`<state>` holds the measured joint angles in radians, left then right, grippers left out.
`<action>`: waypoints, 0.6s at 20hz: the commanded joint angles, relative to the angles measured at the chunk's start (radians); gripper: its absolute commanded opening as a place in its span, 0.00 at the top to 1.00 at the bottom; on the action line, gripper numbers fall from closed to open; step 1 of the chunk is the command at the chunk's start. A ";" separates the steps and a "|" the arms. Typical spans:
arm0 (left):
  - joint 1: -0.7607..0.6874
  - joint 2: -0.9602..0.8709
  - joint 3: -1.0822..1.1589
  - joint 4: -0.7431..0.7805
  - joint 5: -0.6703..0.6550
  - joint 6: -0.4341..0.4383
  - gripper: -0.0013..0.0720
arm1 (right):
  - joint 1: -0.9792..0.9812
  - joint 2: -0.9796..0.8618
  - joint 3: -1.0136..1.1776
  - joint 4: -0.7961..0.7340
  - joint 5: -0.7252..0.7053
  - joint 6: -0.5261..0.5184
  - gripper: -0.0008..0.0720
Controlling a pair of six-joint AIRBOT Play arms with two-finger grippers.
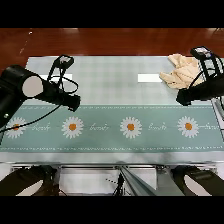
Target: Fold the shirts.
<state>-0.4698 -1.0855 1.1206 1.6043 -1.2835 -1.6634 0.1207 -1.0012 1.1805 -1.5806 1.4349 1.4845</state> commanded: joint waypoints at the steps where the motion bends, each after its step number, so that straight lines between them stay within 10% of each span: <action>1: 0.000 -0.001 0.000 0.000 0.000 0.000 0.05 | 0.001 -0.001 0.000 0.000 0.000 0.000 0.24; 4: 0.000 -0.001 -0.001 0.001 0.032 0.034 0.05 | 0.001 -0.001 0.000 0.000 -0.010 -0.008 0.24; 12: 0.000 -0.002 -0.001 0.000 0.369 0.035 0.05 | 0.001 -0.003 0.000 0.023 -0.644 0.032 0.25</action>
<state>-0.4698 -1.0866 1.1198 1.6047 -1.0653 -1.6302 0.1207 -1.0035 1.1805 -1.5742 1.0435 1.5120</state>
